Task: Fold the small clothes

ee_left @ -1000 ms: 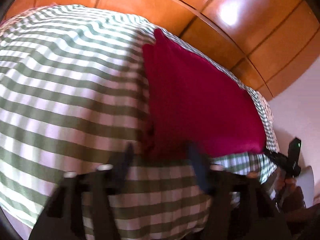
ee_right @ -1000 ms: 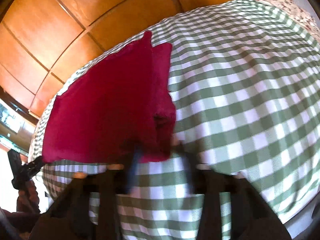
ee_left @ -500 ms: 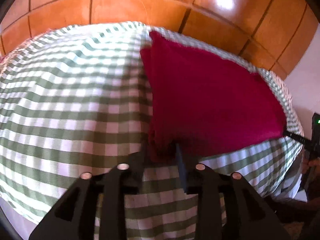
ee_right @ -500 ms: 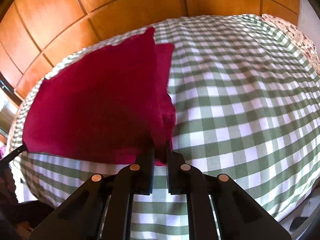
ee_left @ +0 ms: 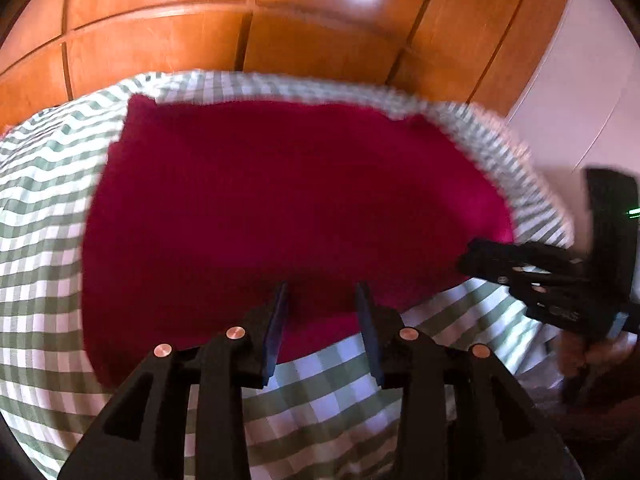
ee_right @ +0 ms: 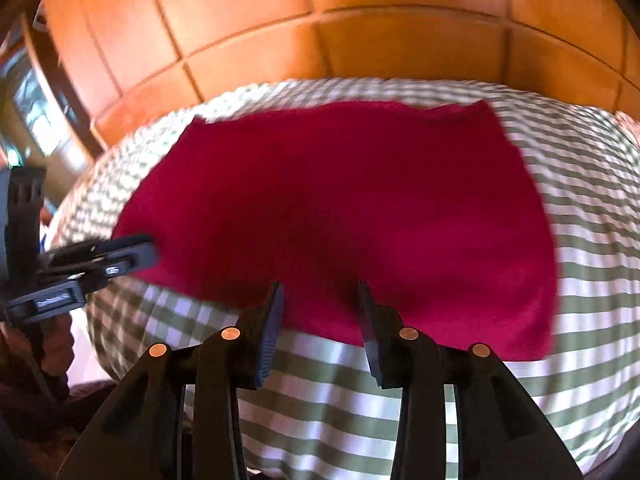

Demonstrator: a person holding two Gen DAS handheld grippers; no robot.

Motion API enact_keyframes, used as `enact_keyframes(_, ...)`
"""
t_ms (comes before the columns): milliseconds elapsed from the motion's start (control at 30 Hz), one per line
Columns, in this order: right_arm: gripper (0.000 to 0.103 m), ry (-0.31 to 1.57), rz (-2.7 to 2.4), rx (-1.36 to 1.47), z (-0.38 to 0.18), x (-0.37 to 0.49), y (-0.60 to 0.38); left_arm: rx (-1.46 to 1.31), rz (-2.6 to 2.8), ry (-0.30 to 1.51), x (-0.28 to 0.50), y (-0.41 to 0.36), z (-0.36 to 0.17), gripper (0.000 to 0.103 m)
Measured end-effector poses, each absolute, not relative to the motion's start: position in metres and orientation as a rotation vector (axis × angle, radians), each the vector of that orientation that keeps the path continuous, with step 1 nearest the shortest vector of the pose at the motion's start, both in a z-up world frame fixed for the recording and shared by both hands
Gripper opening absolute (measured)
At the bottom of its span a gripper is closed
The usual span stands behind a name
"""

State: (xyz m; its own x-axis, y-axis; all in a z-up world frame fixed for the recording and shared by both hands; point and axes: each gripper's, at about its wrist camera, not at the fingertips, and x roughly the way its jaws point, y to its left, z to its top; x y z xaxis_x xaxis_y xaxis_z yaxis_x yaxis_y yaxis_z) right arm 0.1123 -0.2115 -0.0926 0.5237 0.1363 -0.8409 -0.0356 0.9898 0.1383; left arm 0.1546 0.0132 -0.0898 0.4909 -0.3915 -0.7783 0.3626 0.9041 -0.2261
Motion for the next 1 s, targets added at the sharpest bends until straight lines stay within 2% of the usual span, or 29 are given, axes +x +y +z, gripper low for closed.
enact_keyframes(100, 0.036, 1.057, 0.101, 0.063, -0.112, 0.108, -0.214, -0.024, -0.445, 0.962, 0.151, 0.011, -0.104, 0.035)
enact_keyframes(333, 0.036, 1.026, 0.12, 0.062, -0.119, 0.102, -0.219, -0.034, -0.407, 0.932, 0.144, 0.018, -0.092, 0.036)
enact_keyframes(400, 0.036, 1.026, 0.12, 0.075, -0.117, 0.1, -0.22, -0.038, -0.347, 0.897, 0.143, 0.032, -0.079, 0.052)
enact_keyframes(500, 0.043, 1.035, 0.128, 0.11, -0.11, 0.102, -0.221, -0.072, -0.245, 0.865, 0.147, 0.056, -0.065, 0.06)
enact_keyframes(567, 0.053, 1.022, 0.127, 0.126, -0.103, 0.101, -0.22, -0.069, -0.161, 0.843, 0.152, 0.073, -0.059, 0.064)
enact_keyframes(633, 0.059, 0.996, 0.114, 0.131, -0.094, 0.102, -0.22, -0.105, -0.084, 0.846, 0.164, 0.099, -0.057, 0.064)
enact_keyframes(767, 0.068, 0.965, 0.07, 0.141, -0.085, 0.105, -0.225, -0.284, -0.056, 0.869, 0.193, 0.143, -0.059, 0.057)
enact_keyframes(900, 0.07, 0.961, 0.008, 0.166, -0.089, 0.111, -0.235, -0.338, -0.036, 0.893, 0.231, 0.152, -0.064, 0.049)
enact_keyframes(1000, 0.07, 0.967, -0.016, 0.181, -0.095, 0.114, -0.238, -0.314, -0.002, 0.896, 0.259, 0.14, -0.064, 0.048)
